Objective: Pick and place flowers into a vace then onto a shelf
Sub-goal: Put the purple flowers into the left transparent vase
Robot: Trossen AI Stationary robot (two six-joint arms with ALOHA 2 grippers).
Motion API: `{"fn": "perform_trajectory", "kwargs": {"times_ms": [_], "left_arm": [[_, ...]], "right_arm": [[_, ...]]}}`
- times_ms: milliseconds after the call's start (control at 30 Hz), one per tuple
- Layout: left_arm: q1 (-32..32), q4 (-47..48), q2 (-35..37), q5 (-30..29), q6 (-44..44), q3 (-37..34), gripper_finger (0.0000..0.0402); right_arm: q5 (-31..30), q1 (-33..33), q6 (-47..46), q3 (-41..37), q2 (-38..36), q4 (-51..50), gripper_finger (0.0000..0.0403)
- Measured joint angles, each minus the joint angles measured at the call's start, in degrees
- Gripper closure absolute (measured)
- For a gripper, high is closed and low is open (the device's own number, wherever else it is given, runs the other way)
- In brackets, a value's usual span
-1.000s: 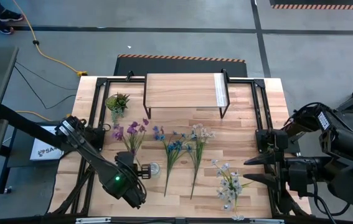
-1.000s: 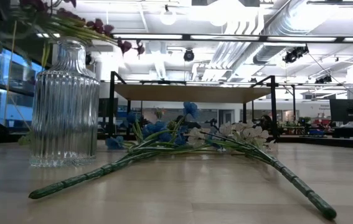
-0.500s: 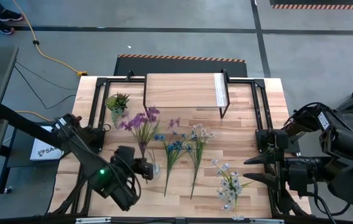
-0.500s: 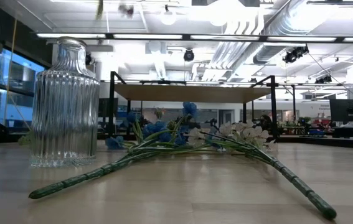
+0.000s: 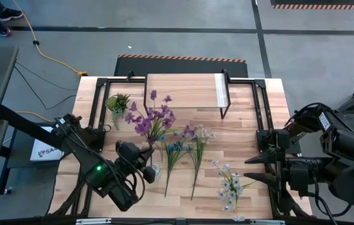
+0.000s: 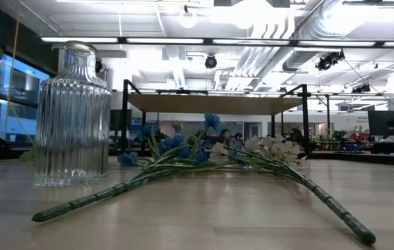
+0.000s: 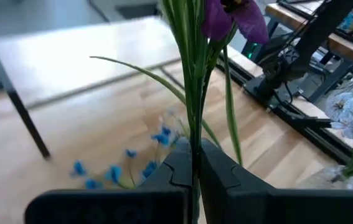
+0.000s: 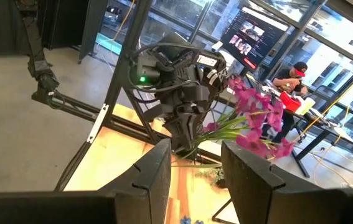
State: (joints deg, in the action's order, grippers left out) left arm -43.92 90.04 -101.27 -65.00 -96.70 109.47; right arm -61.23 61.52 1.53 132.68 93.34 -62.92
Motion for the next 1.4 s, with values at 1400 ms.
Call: {"fn": "perform_trajectory", "kwargs": {"times_ms": [1400], "left_arm": [[-1.68, -14.19, -0.31, -7.33, -3.20, -24.60, 0.0359]], "right_arm": [[-3.98, -0.04, 0.41, -0.01, 0.00, 1.56, 0.0269]]}}
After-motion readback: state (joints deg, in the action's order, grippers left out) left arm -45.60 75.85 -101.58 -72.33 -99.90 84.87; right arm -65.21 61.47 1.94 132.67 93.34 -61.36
